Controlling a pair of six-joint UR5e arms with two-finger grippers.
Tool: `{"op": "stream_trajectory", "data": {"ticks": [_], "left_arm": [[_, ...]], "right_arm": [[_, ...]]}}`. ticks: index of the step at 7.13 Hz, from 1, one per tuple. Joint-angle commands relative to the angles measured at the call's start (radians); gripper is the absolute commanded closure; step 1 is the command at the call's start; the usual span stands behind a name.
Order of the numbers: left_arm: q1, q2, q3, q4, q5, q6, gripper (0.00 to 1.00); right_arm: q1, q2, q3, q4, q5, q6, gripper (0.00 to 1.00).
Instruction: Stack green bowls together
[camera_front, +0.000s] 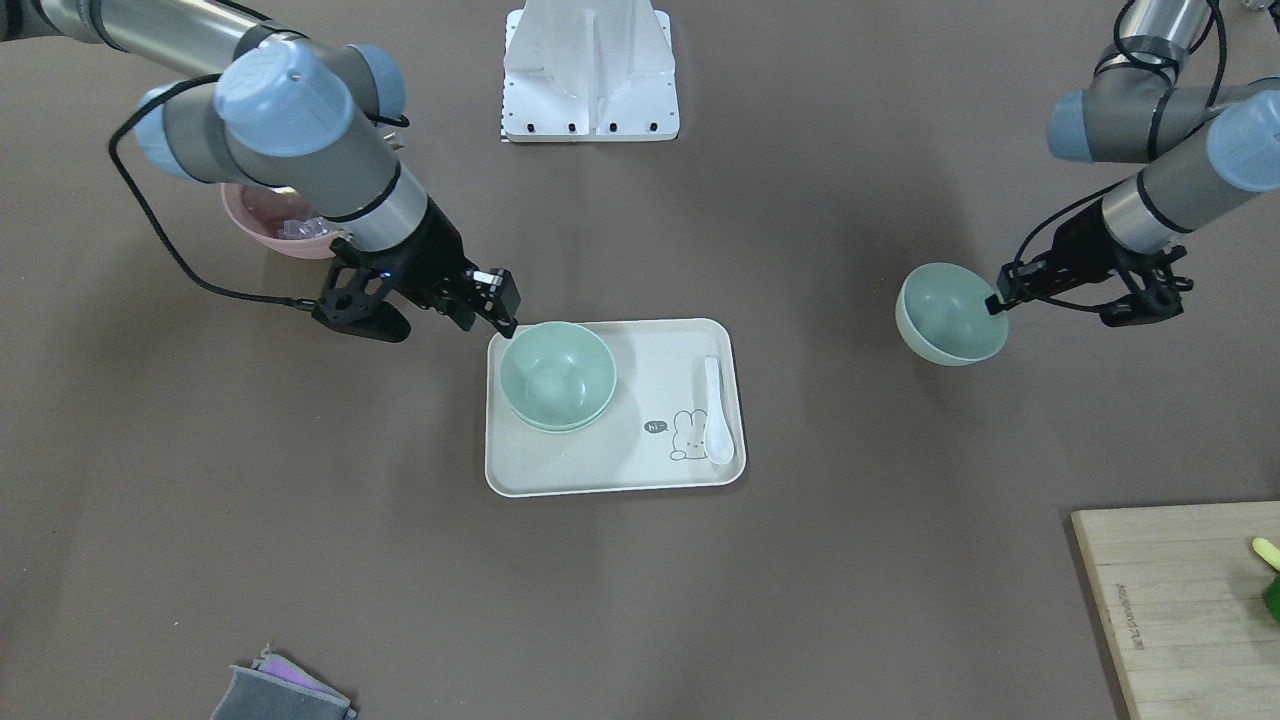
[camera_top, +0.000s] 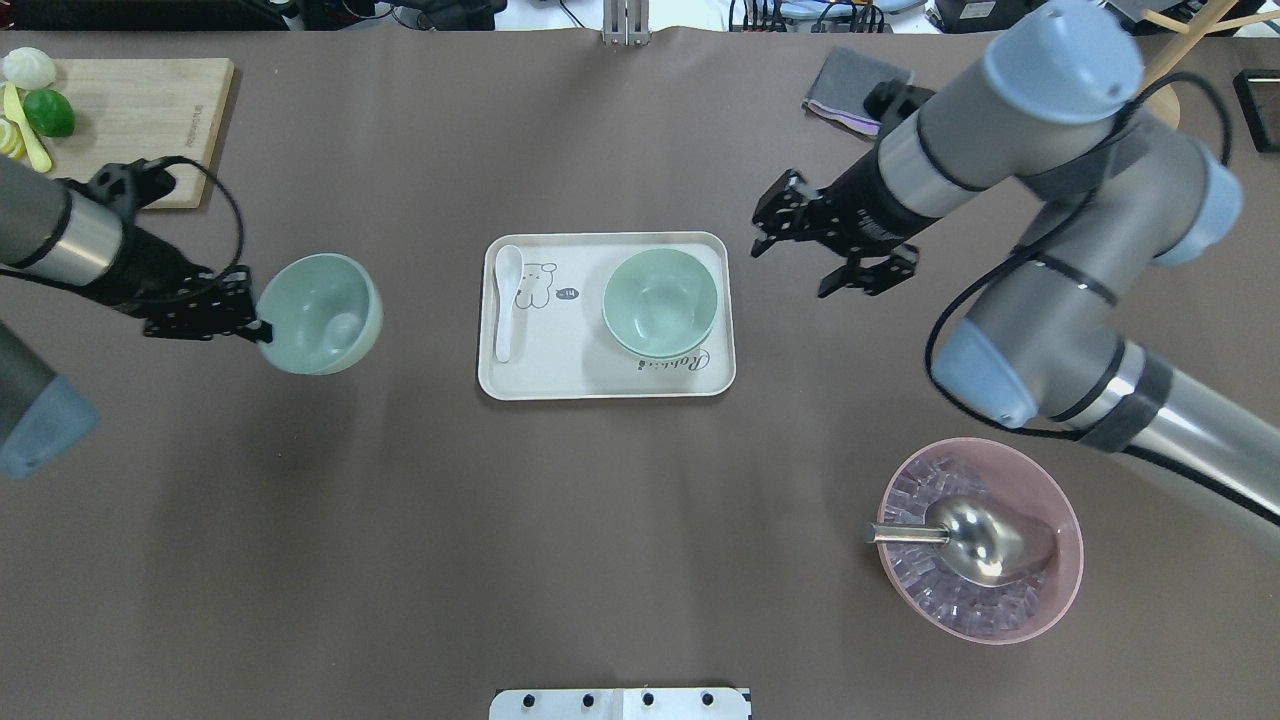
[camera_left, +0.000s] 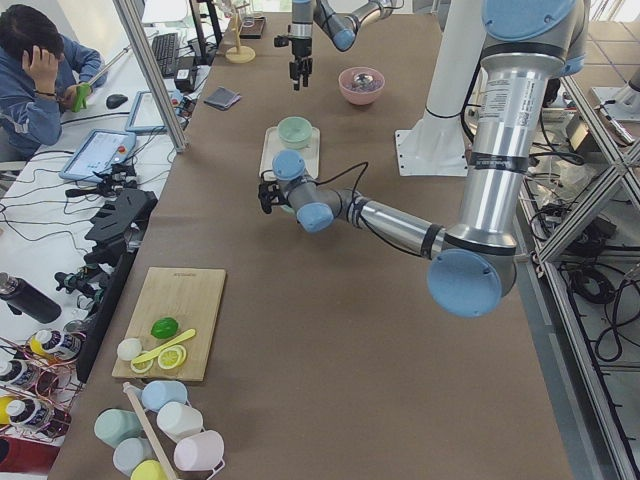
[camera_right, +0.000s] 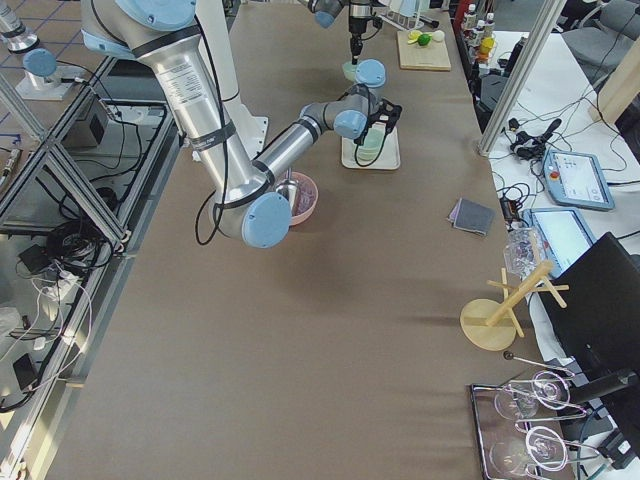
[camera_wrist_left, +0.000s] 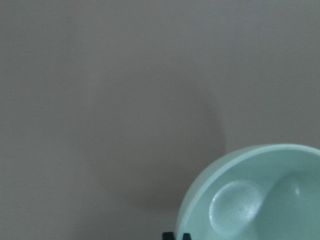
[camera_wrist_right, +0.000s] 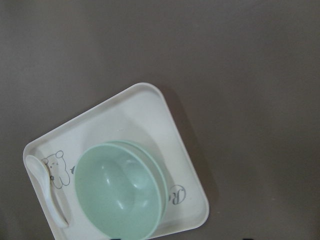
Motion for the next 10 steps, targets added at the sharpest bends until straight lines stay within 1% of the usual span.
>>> {"op": "stream_trajectory", "data": {"ticks": [1,2,3,4,5,6,10], "left_arm": [[0.145,-0.269,-0.008,0.173,0.152,-0.226,1.00],[0.219,-0.381,0.001,0.270,0.230,-0.286,1.00],[0.259,-0.435,0.034,0.280,0.287,-0.297,1.00],[0.285,-0.490,0.097,0.271,0.327,-0.310,1.00],[0.307,-0.568,0.175,0.262,0.376,-0.314,1.00],[0.308,-0.589,0.205,0.243,0.380,-0.316,1.00],[0.296,-0.587,0.223,0.203,0.381,-0.311,1.00]], "right_arm": [[0.176,-0.177,0.050,0.001,0.162,-0.219,0.00],[0.230,-0.272,0.058,0.001,0.165,-0.377,0.00],[0.276,-0.349,0.058,0.000,0.170,-0.515,0.00],[0.319,-0.411,0.058,0.000,0.171,-0.618,0.00],[0.344,-0.439,0.061,-0.002,0.188,-0.673,0.00],[0.353,-0.441,0.061,-0.002,0.202,-0.675,0.00],[0.367,-0.454,0.061,-0.002,0.202,-0.684,0.00]]}}
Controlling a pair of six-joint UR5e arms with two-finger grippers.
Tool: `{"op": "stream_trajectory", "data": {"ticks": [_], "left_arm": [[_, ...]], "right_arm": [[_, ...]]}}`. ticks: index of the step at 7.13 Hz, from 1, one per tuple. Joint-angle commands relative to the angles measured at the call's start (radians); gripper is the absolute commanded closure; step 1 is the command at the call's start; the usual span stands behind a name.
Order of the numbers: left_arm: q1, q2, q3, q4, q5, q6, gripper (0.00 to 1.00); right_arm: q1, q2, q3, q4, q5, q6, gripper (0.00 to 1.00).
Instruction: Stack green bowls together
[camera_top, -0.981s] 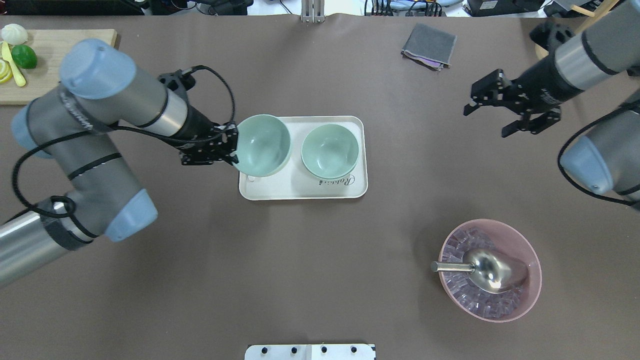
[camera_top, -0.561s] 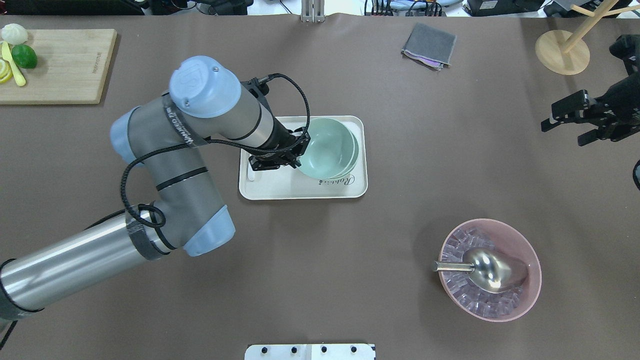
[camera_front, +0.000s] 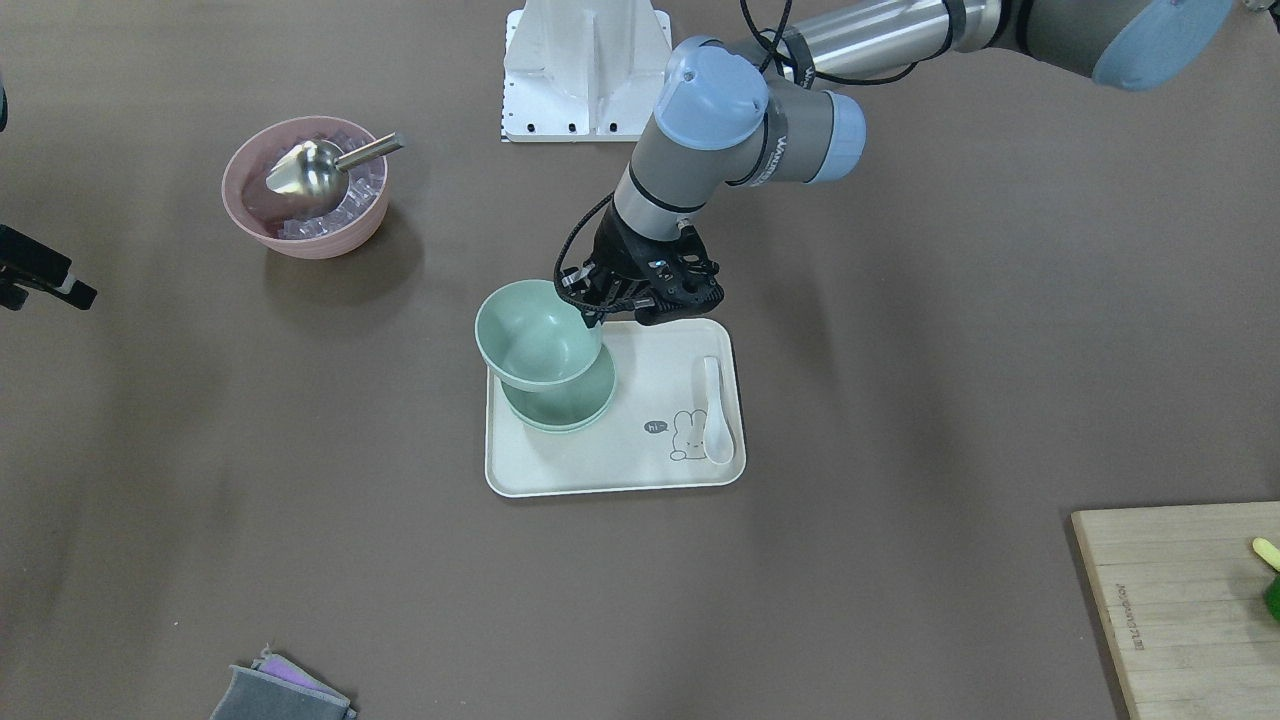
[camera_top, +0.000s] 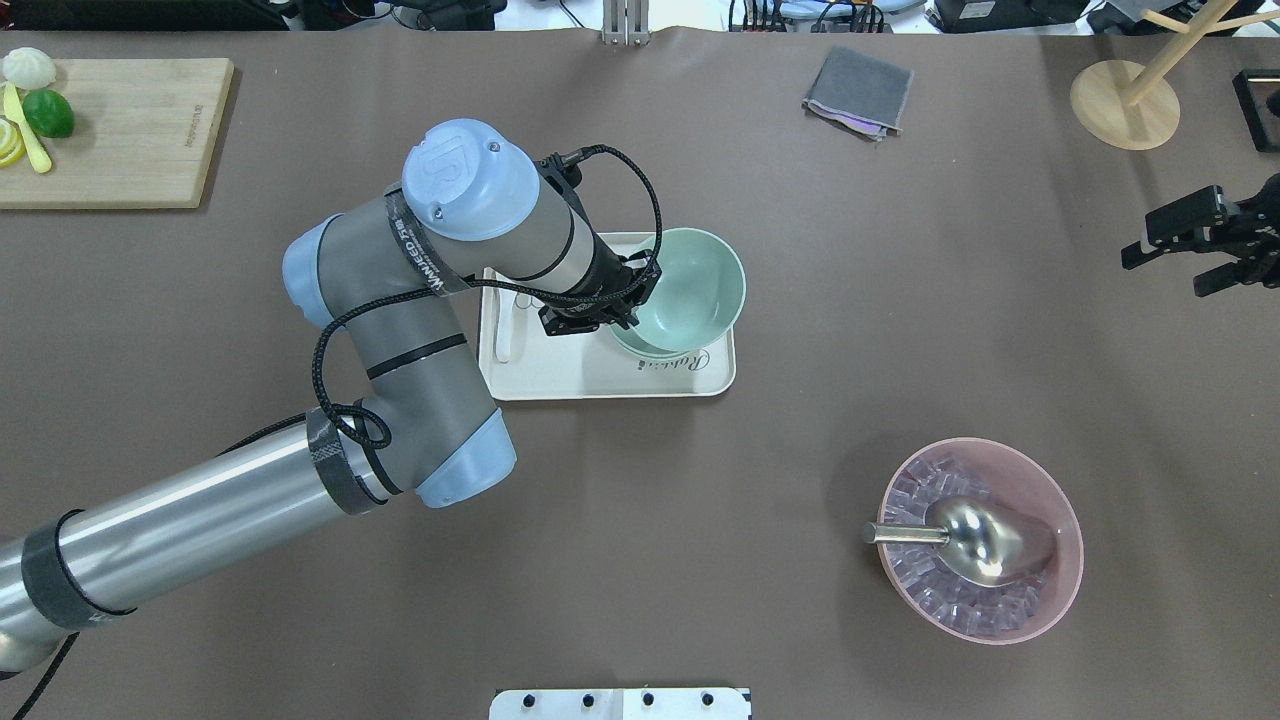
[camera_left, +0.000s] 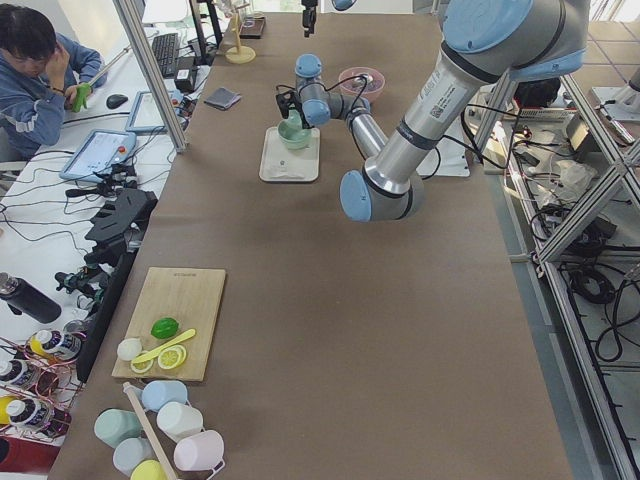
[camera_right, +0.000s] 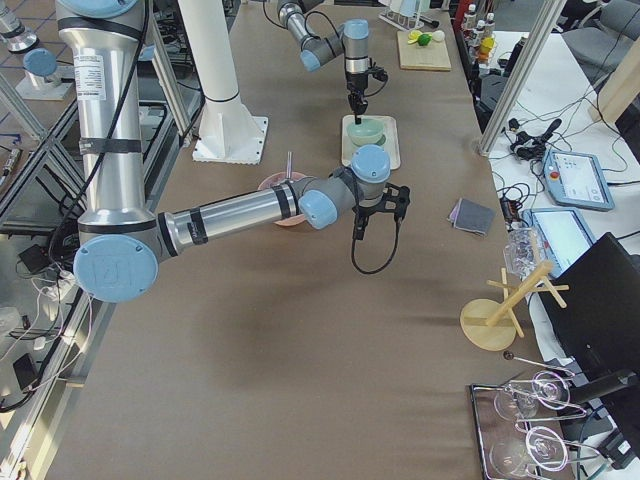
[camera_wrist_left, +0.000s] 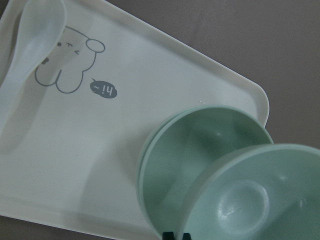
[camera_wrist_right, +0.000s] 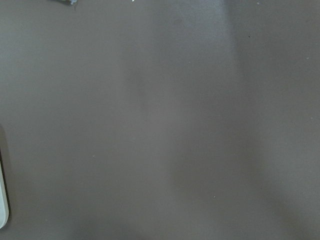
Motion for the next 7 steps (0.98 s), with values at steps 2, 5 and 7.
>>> {"op": "stream_trajectory", "data": {"ticks": [2,5,7], "left_arm": [[-0.037,0.000,0.023,-0.010,0.000,0.002,1.00],[-0.043,0.002,0.070,-0.073,0.000,-0.004,0.44],[-0.052,0.010,0.054,-0.061,-0.009,-0.007,0.02]], "right_arm": [[0.000,-0.003,-0.002,0.000,-0.001,-0.002,0.00],[0.006,-0.002,0.001,0.000,0.000,-0.002,0.00],[0.006,0.000,0.001,0.000,-0.001,-0.002,0.00]]}}
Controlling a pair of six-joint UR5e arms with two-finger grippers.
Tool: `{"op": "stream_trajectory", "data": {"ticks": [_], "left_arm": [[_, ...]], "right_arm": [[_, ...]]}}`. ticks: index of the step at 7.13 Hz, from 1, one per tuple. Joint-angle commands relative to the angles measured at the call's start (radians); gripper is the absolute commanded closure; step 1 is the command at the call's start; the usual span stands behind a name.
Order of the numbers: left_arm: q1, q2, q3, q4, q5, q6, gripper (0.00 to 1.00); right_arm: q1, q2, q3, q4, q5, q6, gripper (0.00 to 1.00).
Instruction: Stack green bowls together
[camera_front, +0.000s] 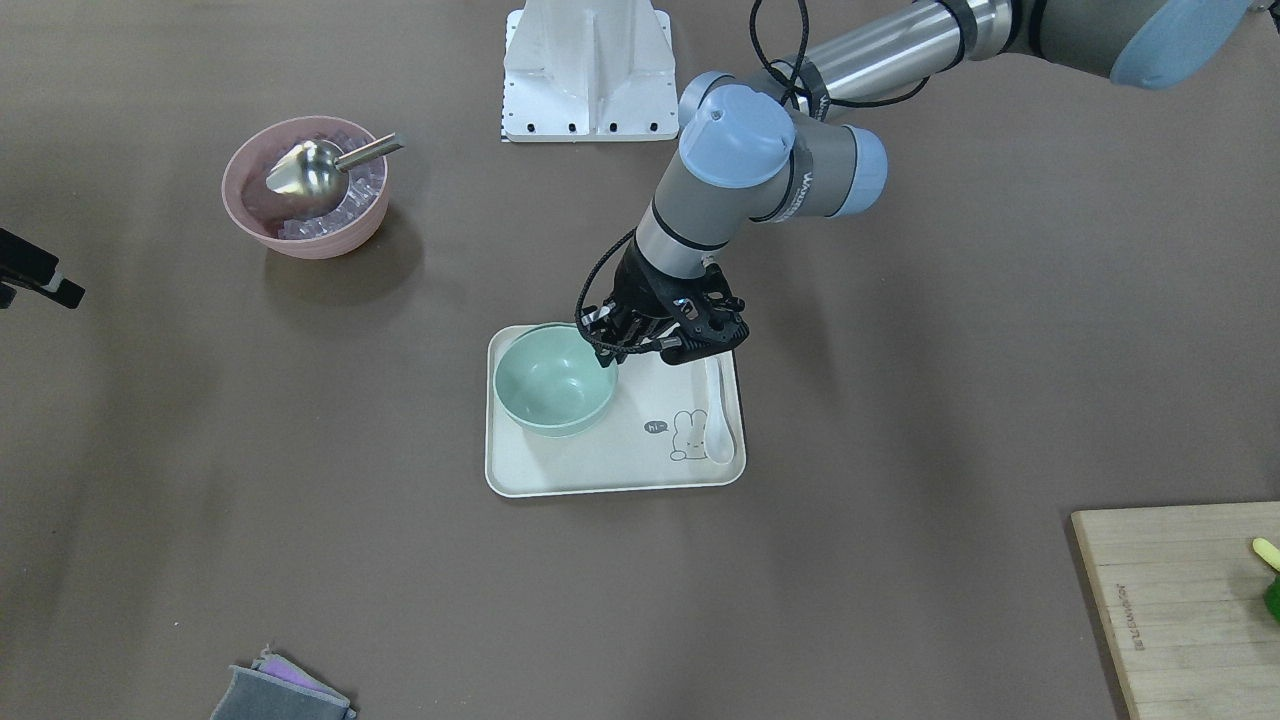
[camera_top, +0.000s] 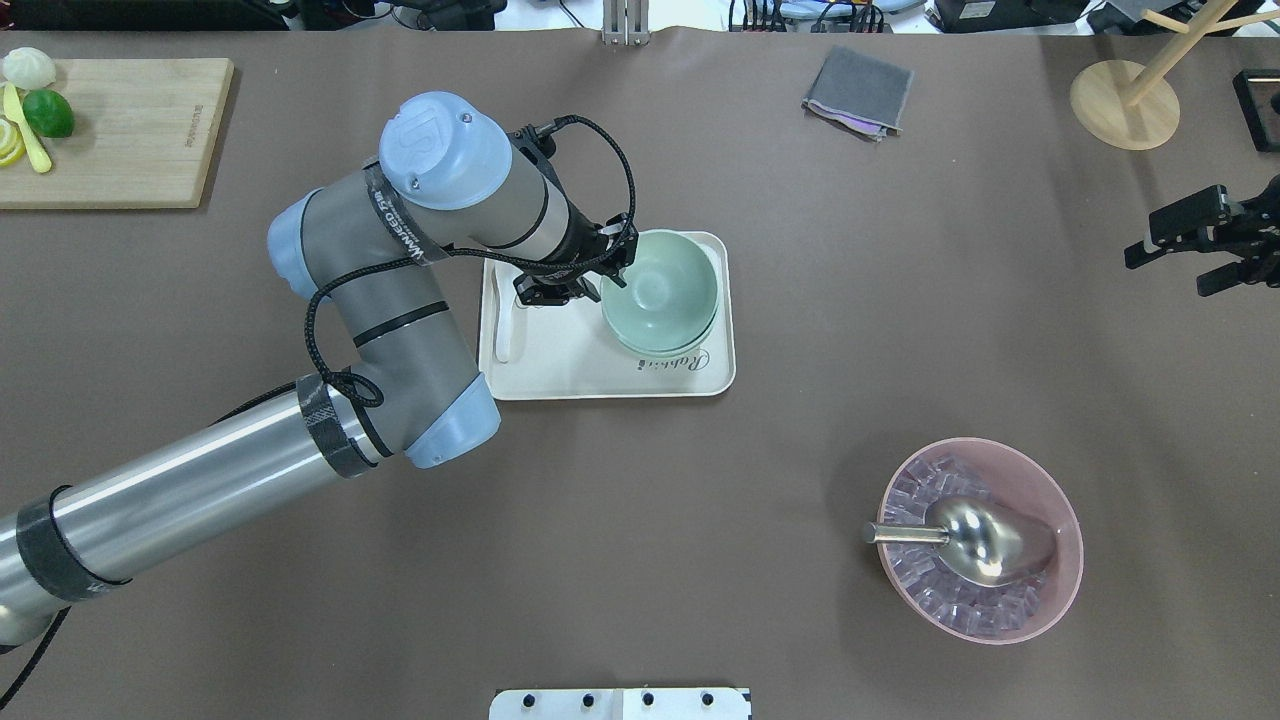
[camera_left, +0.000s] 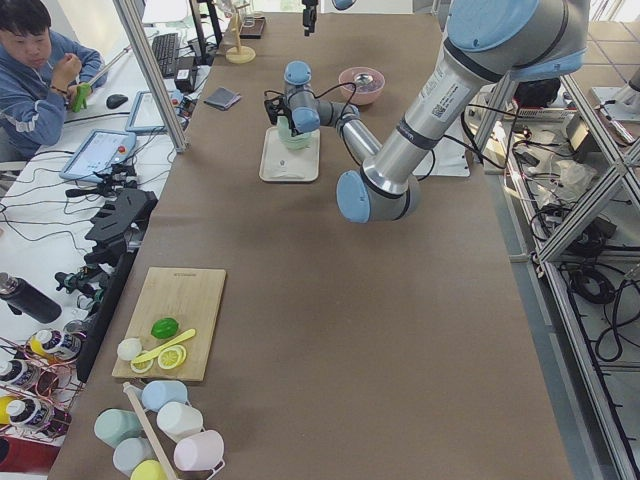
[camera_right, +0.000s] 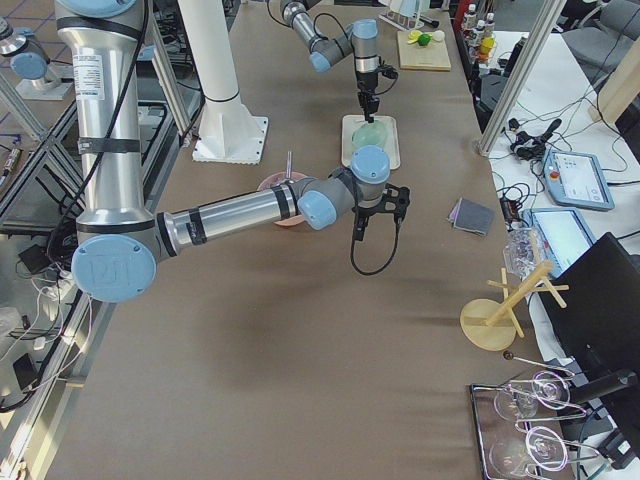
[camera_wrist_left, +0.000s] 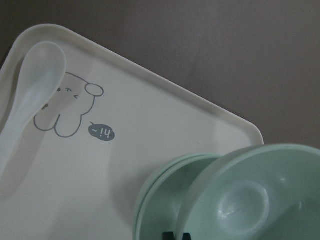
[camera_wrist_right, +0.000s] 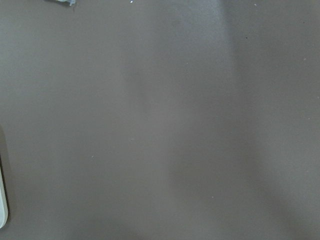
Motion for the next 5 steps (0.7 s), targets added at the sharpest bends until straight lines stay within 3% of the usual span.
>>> {"op": "stream_trajectory", "data": {"ticks": [1,2,3,5], "left_arm": [[-0.019,0.109,-0.123,0.042,-0.021,0.010,0.02],[-0.086,0.192,-0.222,0.132,-0.121,0.086,0.02],[-0.171,0.283,-0.347,0.258,-0.207,0.307,0.02],[-0.244,0.552,-0.587,0.426,-0.205,0.712,0.02]], "right_arm": [[0.008,0.003,0.001,0.000,0.001,0.000,0.00],[0.016,0.001,0.001,0.000,0.001,-0.011,0.00],[0.031,-0.012,-0.001,-0.002,0.001,-0.050,0.00],[0.083,-0.075,-0.039,-0.050,-0.018,-0.330,0.00]]}}
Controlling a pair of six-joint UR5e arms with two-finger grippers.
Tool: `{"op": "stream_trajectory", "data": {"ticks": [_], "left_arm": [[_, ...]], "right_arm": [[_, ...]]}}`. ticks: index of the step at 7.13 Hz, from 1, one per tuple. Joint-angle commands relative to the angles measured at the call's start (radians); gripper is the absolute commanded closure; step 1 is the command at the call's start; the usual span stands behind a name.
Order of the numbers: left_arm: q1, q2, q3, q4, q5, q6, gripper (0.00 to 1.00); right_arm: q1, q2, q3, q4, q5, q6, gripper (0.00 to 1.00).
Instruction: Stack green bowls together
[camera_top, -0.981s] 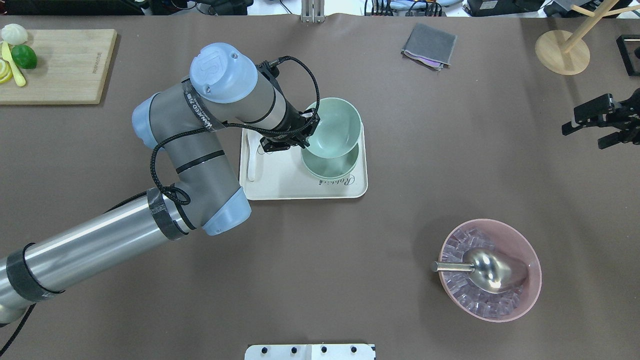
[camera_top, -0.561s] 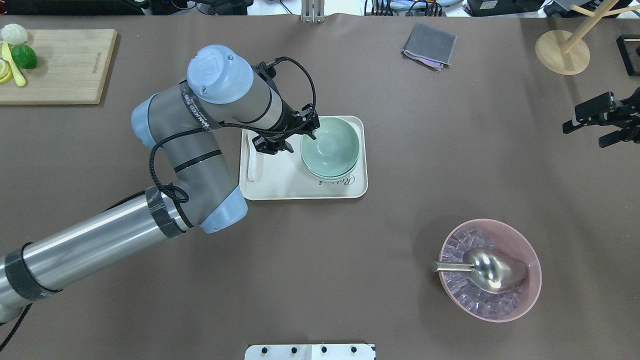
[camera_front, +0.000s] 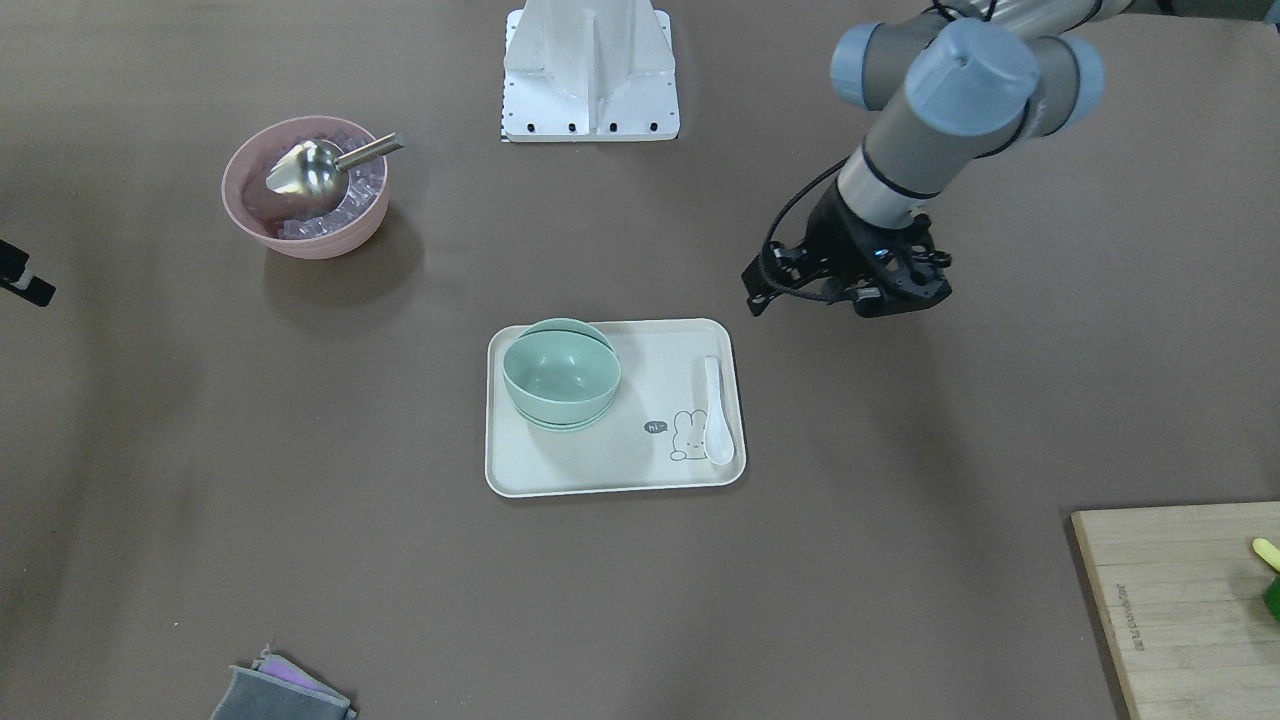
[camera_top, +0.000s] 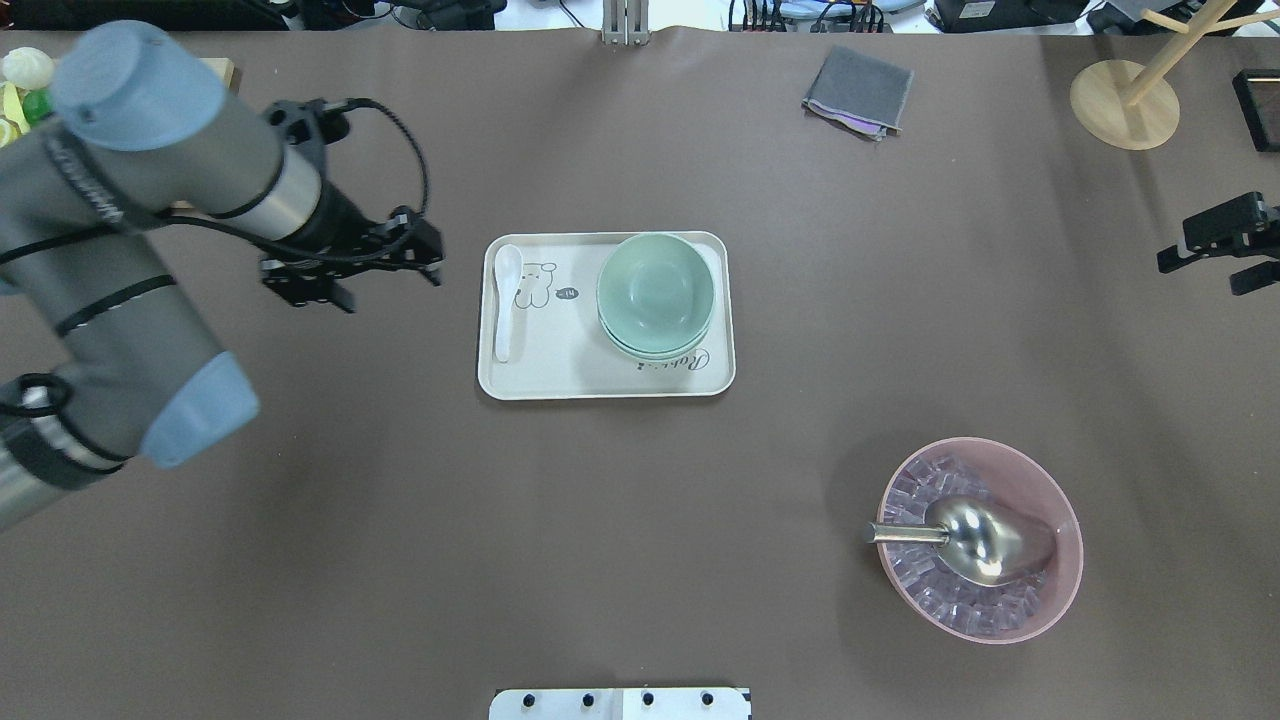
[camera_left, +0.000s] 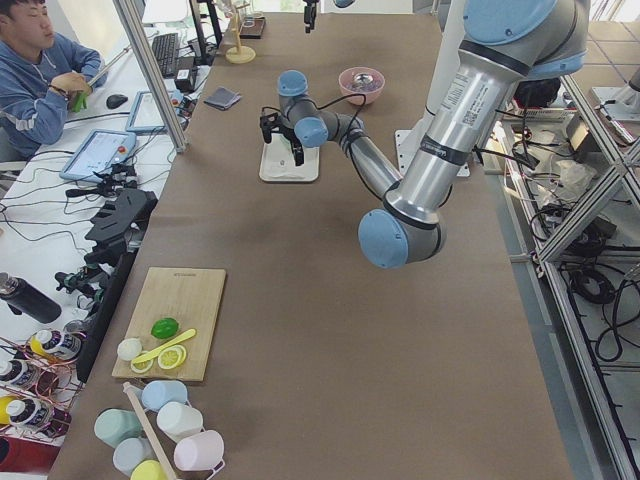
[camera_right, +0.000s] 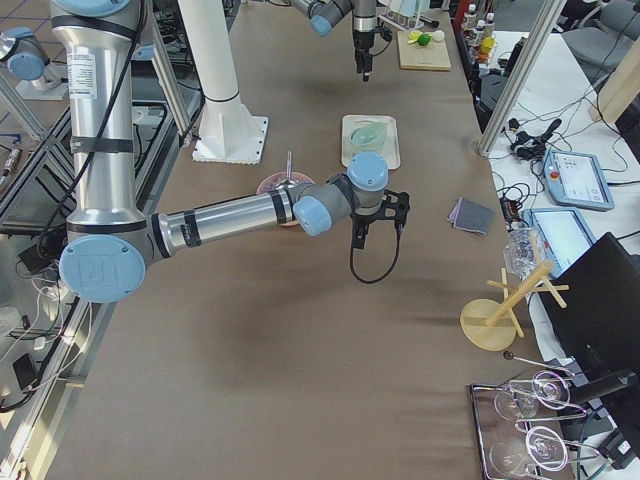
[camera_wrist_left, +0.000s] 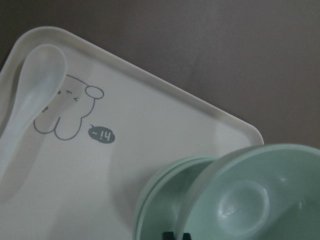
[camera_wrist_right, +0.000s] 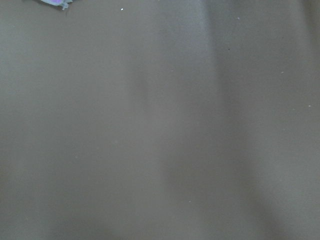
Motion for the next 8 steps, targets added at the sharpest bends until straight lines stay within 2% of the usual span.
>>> {"op": "stream_trajectory", "data": {"ticks": [1,3,4,5,6,7,8], "left_arm": [[-0.151,0.294,-0.182,0.091,-0.014,0.461,0.02],[-0.338,0.537,-0.187,0.085,-0.019,0.974,0.02],[-0.427,0.641,-0.175,0.079,-0.020,1.202,0.02],[-0.552,0.670,-0.089,0.082,-0.061,1.391,0.02],[-0.637,0.668,0.046,0.085,-0.159,1.557,0.02],[-0.732,0.661,0.116,0.094,-0.213,1.625,0.02],[-0.751,0.662,0.118,0.095,-0.214,1.621,0.02]], "right_arm": [[0.089,-0.030,-0.022,-0.147,-0.017,-0.341,0.00],[0.176,-0.028,-0.022,-0.343,-0.096,-0.654,0.00],[0.200,-0.033,-0.022,-0.399,-0.097,-0.736,0.00],[0.211,-0.038,-0.023,-0.428,-0.097,-0.773,0.00],[0.213,-0.039,-0.025,-0.433,-0.100,-0.781,0.00],[0.217,-0.047,-0.025,-0.433,-0.101,-0.786,0.00],[0.226,-0.061,-0.020,-0.433,-0.101,-0.787,0.00]]}}
